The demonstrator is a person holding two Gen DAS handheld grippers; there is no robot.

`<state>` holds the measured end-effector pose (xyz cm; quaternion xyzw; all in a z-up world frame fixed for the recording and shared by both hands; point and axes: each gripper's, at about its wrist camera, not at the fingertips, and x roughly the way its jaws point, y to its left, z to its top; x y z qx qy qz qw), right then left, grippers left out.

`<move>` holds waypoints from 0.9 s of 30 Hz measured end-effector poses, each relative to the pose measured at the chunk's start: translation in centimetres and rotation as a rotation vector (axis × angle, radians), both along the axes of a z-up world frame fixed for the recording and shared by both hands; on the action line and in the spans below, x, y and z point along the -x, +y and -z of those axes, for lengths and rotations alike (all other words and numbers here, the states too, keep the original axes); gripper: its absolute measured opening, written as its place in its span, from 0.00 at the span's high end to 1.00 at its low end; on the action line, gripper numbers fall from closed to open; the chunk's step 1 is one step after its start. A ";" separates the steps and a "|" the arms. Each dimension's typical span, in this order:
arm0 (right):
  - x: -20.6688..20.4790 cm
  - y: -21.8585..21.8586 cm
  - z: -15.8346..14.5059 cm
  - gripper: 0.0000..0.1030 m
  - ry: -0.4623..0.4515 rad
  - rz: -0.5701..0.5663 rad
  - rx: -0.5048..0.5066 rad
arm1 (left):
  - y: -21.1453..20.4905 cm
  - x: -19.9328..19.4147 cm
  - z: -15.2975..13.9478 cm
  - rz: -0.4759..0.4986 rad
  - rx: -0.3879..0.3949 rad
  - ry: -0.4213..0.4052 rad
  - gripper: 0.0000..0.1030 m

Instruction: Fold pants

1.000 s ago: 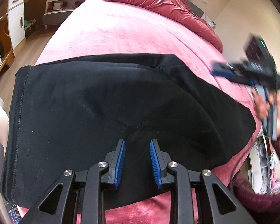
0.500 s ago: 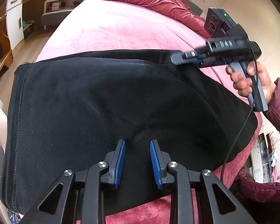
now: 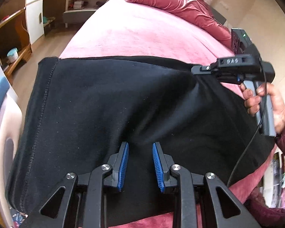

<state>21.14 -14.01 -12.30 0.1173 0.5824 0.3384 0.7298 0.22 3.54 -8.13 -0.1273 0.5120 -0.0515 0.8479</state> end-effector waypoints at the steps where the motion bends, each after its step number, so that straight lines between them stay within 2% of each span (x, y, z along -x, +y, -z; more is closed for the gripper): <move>1: 0.0 -0.6 -0.1 0.91 0.024 0.025 -0.034 | -0.3 0.1 -0.1 0.006 -0.009 -0.001 0.73; 5: 1.2 -3.0 -2.6 0.68 -0.035 0.092 -0.060 | -0.3 0.3 -1.0 0.002 0.006 -0.013 0.73; 8: 2.9 -5.8 -4.9 0.68 -0.091 0.150 -0.066 | 0.0 0.3 -1.6 -0.018 0.000 -0.027 0.73; 10: 4.1 -6.9 -5.5 0.68 -0.102 0.144 -0.071 | 0.2 0.5 -1.8 -0.033 -0.010 -0.025 0.73; 13: 6.8 -8.1 -6.1 0.70 -0.121 0.105 -0.021 | 0.7 0.6 -1.3 -0.060 -0.047 0.013 0.73; 18: 11.0 -9.7 -2.5 0.70 -0.057 0.117 0.215 | 0.8 1.2 -0.6 -0.085 -0.104 0.038 0.73; 19: 11.6 -10.3 -2.2 0.70 -0.051 0.123 0.232 | 0.8 1.4 -0.7 -0.085 -0.107 0.037 0.73; 23: 15.6 -12.1 -2.8 0.70 -0.066 0.160 0.181 | 1.1 2.1 -1.2 -0.100 -0.122 0.033 0.73; 27: 19.4 -12.3 -3.9 0.68 -0.096 0.124 0.124 | 3.4 3.5 -2.0 -0.192 -0.108 0.021 0.72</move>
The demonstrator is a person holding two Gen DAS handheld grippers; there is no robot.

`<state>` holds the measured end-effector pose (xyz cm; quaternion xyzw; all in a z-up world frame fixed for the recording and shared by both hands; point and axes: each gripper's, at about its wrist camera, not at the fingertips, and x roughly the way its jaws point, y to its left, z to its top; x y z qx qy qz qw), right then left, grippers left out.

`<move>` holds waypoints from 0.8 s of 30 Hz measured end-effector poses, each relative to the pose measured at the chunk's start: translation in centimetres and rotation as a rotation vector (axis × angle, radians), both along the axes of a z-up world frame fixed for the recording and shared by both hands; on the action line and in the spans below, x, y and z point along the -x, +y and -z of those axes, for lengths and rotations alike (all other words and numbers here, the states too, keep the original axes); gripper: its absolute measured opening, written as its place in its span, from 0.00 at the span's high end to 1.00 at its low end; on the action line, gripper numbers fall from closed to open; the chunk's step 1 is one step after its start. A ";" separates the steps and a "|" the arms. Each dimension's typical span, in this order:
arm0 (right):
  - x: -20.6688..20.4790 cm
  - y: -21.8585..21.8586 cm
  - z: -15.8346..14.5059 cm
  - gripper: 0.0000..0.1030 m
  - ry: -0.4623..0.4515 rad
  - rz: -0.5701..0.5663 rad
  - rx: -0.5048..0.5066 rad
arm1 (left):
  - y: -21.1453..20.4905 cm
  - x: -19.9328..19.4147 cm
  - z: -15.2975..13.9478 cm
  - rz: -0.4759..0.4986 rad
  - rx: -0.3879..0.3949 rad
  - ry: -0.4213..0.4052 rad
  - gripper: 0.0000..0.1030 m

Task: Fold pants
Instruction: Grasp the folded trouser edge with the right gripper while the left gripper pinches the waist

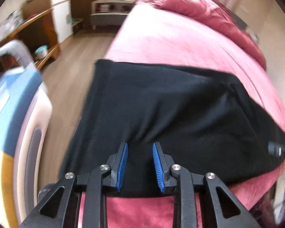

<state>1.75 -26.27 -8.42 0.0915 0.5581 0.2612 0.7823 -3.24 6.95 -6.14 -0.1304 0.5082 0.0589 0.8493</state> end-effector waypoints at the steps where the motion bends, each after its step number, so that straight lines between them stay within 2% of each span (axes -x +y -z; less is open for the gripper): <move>1: 0.9 0.2 -0.1 0.68 -0.005 -0.020 -0.006 | 0.9 0.5 -0.3 -0.038 0.026 -0.011 0.70; 6: 4.8 2.4 0.2 0.57 -0.022 -0.137 -0.014 | 4.9 1.9 -0.8 -0.170 0.126 -0.011 0.66; 11: 5.9 4.2 1.6 0.56 -0.036 -0.185 0.078 | 7.1 3.1 -0.6 -0.246 0.150 0.011 0.59; 13: 5.9 5.0 2.2 0.64 -0.048 -0.203 0.126 | 7.6 3.0 0.1 -0.267 0.160 0.033 0.59; 14: 6.0 5.4 2.4 0.73 -0.063 -0.210 0.158 | 7.9 3.1 0.5 -0.276 0.168 0.043 0.59; 16: 5.9 5.6 2.6 0.80 -0.077 -0.215 0.179 | 8.1 3.4 1.0 -0.272 0.187 0.044 0.59; 17: 5.9 5.3 2.5 0.84 -0.083 -0.210 0.178 | 8.1 3.4 1.3 -0.265 0.189 0.046 0.63; 19: 5.9 5.3 2.5 0.86 -0.084 -0.206 0.175 | 7.9 2.9 1.5 -0.241 0.176 0.050 0.81; 22: 6.1 5.1 1.8 0.88 -0.093 -0.209 0.164 | 7.6 2.5 1.0 -0.213 0.132 0.046 0.91; 24: 6.3 4.6 0.4 0.88 -0.110 -0.217 0.145 | 7.7 2.2 0.8 -0.205 0.125 0.030 0.93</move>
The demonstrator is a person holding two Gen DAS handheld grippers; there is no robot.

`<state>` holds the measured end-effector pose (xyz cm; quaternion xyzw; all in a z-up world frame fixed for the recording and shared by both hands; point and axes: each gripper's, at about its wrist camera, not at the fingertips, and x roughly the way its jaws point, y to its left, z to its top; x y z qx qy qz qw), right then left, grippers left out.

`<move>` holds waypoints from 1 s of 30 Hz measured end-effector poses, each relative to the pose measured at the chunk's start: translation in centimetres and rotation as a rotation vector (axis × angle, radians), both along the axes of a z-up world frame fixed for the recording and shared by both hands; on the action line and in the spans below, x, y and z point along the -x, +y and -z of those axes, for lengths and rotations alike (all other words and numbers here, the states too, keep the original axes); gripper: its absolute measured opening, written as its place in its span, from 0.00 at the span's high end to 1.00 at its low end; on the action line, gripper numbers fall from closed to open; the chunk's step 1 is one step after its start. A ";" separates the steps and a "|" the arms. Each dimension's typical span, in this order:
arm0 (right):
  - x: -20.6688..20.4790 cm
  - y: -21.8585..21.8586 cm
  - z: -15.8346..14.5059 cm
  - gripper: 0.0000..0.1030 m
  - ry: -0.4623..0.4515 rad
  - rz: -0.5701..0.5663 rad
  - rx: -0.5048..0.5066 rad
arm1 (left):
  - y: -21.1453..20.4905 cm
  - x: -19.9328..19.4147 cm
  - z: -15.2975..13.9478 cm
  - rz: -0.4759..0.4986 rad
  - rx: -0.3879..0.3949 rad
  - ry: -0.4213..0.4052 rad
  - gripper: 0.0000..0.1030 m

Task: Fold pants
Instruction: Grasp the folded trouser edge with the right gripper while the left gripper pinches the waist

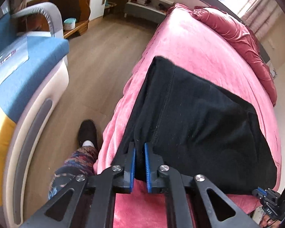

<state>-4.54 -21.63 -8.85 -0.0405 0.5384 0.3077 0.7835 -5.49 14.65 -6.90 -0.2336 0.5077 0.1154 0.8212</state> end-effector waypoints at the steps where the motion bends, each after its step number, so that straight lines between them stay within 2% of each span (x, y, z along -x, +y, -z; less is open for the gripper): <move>1: 0.1 -0.3 -0.4 0.88 -0.005 -0.004 -0.009 | 0.2 -0.2 -0.3 0.004 -0.010 -0.007 0.94; 5: 0.7 -0.6 -0.7 0.89 0.002 -0.039 -0.024 | 0.9 -0.7 -0.4 0.002 -0.057 -0.004 0.95; 9: 0.7 0.0 1.5 0.89 0.060 -0.062 0.001 | 1.2 -0.5 1.1 -0.017 -0.071 0.060 0.93; 11: 0.4 -0.2 2.1 0.88 0.075 -0.040 -0.008 | 1.1 -0.5 1.1 -0.023 -0.081 0.067 0.87; 13: 0.0 -0.6 2.0 0.85 0.105 -0.018 -0.044 | 1.0 -0.5 0.4 -0.042 -0.132 0.072 0.72; 14: -0.1 -1.0 1.8 0.80 0.107 -0.006 -0.062 | 0.9 -0.4 -0.5 -0.062 -0.186 0.067 0.72; 15: -0.1 -1.5 1.5 0.70 0.117 0.005 -0.084 | 0.8 -0.2 -1.1 -0.069 -0.208 0.055 0.72; 17: -0.3 -2.6 0.8 0.64 0.122 0.034 -0.126 | 0.2 0.0 -2.8 -0.069 -0.231 -0.004 0.72; 19: -0.6 -4.5 -0.2 0.64 0.105 0.094 -0.171 | -1.3 -0.1 -4.4 -0.007 -0.195 -0.093 0.72; 22: -1.5 -7.3 -0.7 0.63 0.073 0.227 -0.159 | -5.0 -1.3 -4.8 0.161 -0.150 -0.147 0.72; 27: -2.3 -11.6 0.7 0.63 0.085 0.427 -0.113 | -11.4 -3.0 -3.2 0.394 -0.119 -0.137 0.72; 30: -2.0 -14.0 1.5 0.63 0.096 0.515 -0.090 | -14.4 -3.4 -1.4 0.476 -0.171 -0.079 0.72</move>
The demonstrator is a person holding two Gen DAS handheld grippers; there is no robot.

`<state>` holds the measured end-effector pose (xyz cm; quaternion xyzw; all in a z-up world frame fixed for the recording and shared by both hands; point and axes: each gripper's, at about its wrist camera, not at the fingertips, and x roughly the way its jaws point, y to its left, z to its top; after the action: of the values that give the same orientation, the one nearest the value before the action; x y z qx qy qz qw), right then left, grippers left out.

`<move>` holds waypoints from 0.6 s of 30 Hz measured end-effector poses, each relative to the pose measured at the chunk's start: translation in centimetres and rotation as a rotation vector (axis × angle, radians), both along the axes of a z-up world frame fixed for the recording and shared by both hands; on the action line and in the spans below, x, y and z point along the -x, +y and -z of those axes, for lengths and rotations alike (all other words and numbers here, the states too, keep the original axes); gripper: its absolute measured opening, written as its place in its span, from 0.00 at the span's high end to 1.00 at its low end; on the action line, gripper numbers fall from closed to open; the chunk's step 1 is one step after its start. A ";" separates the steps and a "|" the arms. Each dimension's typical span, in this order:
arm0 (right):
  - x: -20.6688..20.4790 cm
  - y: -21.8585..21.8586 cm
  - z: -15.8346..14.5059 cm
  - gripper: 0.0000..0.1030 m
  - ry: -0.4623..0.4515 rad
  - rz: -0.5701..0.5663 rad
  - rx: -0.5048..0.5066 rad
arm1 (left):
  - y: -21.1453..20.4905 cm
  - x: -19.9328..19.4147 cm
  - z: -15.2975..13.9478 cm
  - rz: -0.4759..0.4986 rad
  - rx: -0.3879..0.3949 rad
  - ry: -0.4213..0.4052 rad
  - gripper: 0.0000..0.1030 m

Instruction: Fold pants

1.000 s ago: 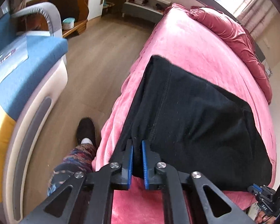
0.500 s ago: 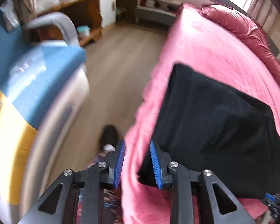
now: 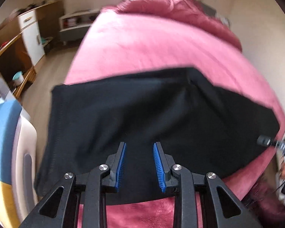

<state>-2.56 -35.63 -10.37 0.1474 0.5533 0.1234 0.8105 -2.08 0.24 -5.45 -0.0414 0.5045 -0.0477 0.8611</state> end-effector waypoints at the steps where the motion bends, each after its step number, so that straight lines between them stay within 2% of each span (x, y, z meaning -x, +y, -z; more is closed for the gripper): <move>1: 0.2 -0.8 0.4 0.63 0.003 0.026 0.002 | -0.4 -0.2 0.9 0.008 -0.010 0.027 0.72; 2: 0.5 -1.4 0.9 0.67 0.004 0.039 -0.001 | -0.5 -0.4 1.5 0.006 -0.023 0.047 0.72; 3: 0.7 -1.7 1.2 0.78 0.004 0.045 0.008 | -0.5 -0.7 2.9 -0.002 -0.070 0.094 0.72; 5: 0.9 -2.6 1.8 0.96 0.003 0.080 0.029 | -0.1 -0.8 3.6 -0.023 -0.065 0.093 0.72; 8: 1.2 -4.7 1.9 0.96 0.018 0.148 -0.091 | -0.4 -0.9 3.1 -0.031 -0.072 0.101 0.72; 10: 1.7 -6.1 1.3 0.94 -0.003 0.193 -0.116 | -1.4 -1.1 2.2 0.002 -0.088 0.074 0.71; 13: 3.0 -9.3 0.6 0.92 -0.017 0.299 -0.138 | -3.2 -1.0 1.0 0.044 -0.055 0.042 0.71; 16: 4.6 -13.7 0.4 0.92 -0.035 0.467 -0.184 | -5.5 -1.2 -0.1 0.120 -0.012 -0.002 0.70; 18: 6.4 -17.6 0.6 0.92 -0.041 0.623 -0.218 | -7.1 -1.1 -0.5 0.174 -0.011 -0.019 0.70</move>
<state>-8.94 -53.21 -10.92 0.3932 0.4487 -0.0690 0.7996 -0.93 -6.90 -5.00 0.0076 0.4984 -0.1199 0.8586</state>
